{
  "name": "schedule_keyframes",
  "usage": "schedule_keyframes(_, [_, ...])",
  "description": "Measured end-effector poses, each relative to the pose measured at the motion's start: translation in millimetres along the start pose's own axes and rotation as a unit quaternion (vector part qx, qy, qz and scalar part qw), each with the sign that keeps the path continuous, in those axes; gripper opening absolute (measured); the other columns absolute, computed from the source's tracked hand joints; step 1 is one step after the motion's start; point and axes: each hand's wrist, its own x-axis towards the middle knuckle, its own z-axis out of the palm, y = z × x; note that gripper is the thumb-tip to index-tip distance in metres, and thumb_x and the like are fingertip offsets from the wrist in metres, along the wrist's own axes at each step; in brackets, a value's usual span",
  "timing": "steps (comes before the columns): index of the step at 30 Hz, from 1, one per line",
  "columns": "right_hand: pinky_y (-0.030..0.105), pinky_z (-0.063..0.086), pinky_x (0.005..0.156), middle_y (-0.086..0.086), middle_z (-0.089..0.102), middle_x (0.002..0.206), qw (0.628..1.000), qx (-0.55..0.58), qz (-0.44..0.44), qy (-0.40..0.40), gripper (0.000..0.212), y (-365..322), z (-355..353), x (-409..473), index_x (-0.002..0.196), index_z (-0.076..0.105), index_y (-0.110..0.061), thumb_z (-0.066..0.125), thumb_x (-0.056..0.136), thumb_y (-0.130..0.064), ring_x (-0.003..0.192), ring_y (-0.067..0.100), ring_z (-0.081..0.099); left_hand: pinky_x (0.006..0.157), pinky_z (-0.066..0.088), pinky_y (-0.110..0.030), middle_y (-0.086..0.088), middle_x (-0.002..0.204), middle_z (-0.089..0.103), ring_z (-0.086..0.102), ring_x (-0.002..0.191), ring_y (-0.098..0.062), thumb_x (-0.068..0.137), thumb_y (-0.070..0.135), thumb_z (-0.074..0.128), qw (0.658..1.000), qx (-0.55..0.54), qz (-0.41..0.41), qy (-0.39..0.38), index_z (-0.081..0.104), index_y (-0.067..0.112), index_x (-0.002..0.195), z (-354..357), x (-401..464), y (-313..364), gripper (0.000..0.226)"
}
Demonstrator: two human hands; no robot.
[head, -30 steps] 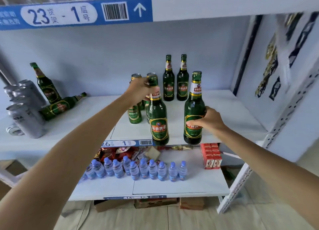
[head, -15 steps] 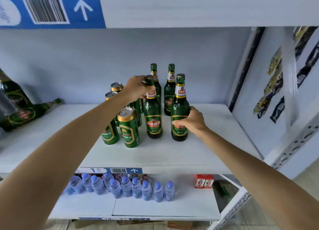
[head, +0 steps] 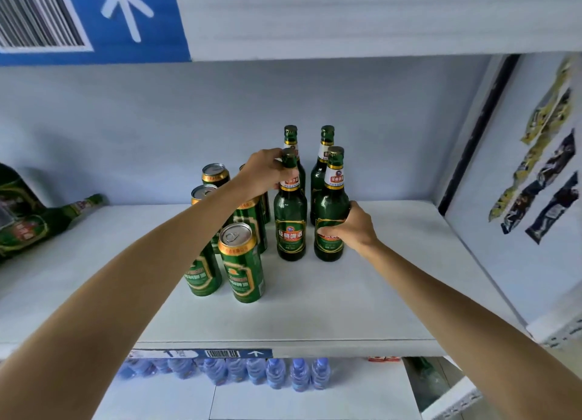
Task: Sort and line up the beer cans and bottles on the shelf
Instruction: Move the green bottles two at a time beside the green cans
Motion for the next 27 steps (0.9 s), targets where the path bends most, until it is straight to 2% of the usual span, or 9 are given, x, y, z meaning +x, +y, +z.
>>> schedule_keyframes(7, [0.040, 0.049, 0.095, 0.012, 0.061, 0.127, 1.000, 0.010, -0.015, -0.021, 0.079, 4.1, 2.0, -7.6, 0.125, 0.044, -0.008, 0.088, 0.061, -0.020, 0.117, 0.031, 0.058, 0.073, 0.052, -0.022, -0.001, 0.104, 0.064, 0.063, 0.093, -0.018, 0.088, 0.022, 0.066, 0.998, 0.060, 0.018, -0.014, 0.053, 0.010, 0.129, 0.8, -6.9, 0.9, 0.045])
schedule_keyframes(9, [0.040, 0.046, 0.098, 0.012, 0.057, 0.132, 0.999, 0.001, -0.017, -0.048, 0.085, -0.6, -3.1, -12.2, 0.131, 0.040, -0.008, 0.088, 0.062, -0.020, 0.122, 0.032, 0.054, 0.088, 0.053, -0.032, -0.005, 0.115, 0.066, 0.062, 0.105, -0.021, 0.087, 0.028, 0.067, 0.996, 0.082, 0.010, -0.027, 0.056, 0.013, 0.126, -0.9, -12.2, 1.9, 0.043])
schedule_keyframes(11, [0.039, 0.041, 0.101, 0.013, 0.050, 0.139, 0.998, -0.013, -0.027, -0.054, 0.091, -7.1, -13.9, -17.1, 0.138, 0.035, -0.008, 0.087, 0.064, -0.023, 0.129, 0.032, 0.049, 0.104, 0.042, -0.038, -0.007, 0.129, 0.062, 0.056, 0.120, -0.024, 0.088, 0.035, 0.064, 0.989, 0.140, 0.007, -0.042, 0.056, 0.015, 0.128, -6.1, -19.5, 5.9, 0.046])
schedule_keyframes(14, [0.042, 0.035, 0.107, 0.015, 0.038, 0.149, 0.993, -0.101, -0.059, 0.007, 0.089, -26.0, -45.3, -27.7, 0.146, 0.029, -0.008, 0.075, 0.076, -0.039, 0.136, 0.031, 0.039, 0.108, 0.033, -0.038, -0.006, 0.144, 0.050, 0.046, 0.132, -0.025, 0.091, 0.045, 0.055, 0.975, 0.221, 0.015, -0.002, 0.046, 0.015, 0.139, -26.8, -35.9, 16.4, 0.057])
schedule_keyframes(17, [0.039, 0.039, 0.100, 0.012, 0.047, 0.142, 0.964, -0.192, -0.155, 0.100, 0.067, -56.0, -81.9, -42.6, 0.139, 0.043, -0.010, 0.062, 0.085, -0.046, 0.130, 0.030, 0.044, 0.107, 0.035, -0.035, -0.005, 0.141, 0.053, 0.049, 0.129, -0.024, 0.091, 0.048, 0.054, 0.957, 0.289, 0.018, 0.010, 0.050, 0.015, 0.138, -60.6, -63.5, 24.0, 0.057])
schedule_keyframes(19, [0.041, 0.040, 0.099, 0.011, 0.047, 0.142, 0.947, -0.227, -0.198, 0.114, 0.062, -81.8, -98.2, -54.4, 0.137, 0.047, -0.010, 0.057, 0.088, -0.047, 0.130, 0.030, 0.044, 0.106, 0.035, -0.035, -0.005, 0.140, 0.054, 0.049, 0.128, -0.023, 0.091, 0.051, 0.052, 0.934, 0.357, 0.009, 0.010, 0.052, 0.016, 0.135, -83.5, -84.7, 26.8, 0.056])
schedule_keyframes(23, [0.044, 0.040, 0.099, 0.013, 0.047, 0.142, 0.922, -0.284, -0.257, 0.058, 0.064, -138.4, -96.4, -85.6, 0.135, 0.047, -0.008, 0.054, 0.089, -0.051, 0.129, 0.032, 0.044, 0.105, 0.036, -0.036, -0.005, 0.137, 0.056, 0.049, 0.127, -0.024, 0.090, 0.056, 0.050, 0.901, 0.433, -0.009, 0.038, 0.054, 0.017, 0.133, -125.7, -136.9, 27.0, 0.058])
schedule_keyframes(27, [0.046, 0.037, 0.105, 0.013, 0.045, 0.144, 0.896, -0.337, -0.288, -0.015, 0.068, -186.0, -51.0, -111.4, 0.137, 0.046, -0.011, 0.047, 0.089, -0.059, 0.130, 0.032, 0.044, 0.107, 0.035, -0.037, -0.005, 0.137, 0.056, 0.049, 0.127, -0.025, 0.090, 0.055, 0.050, 0.887, 0.457, -0.030, 0.054, 0.054, 0.019, 0.134, -169.5, -186.7, 11.8, 0.057])
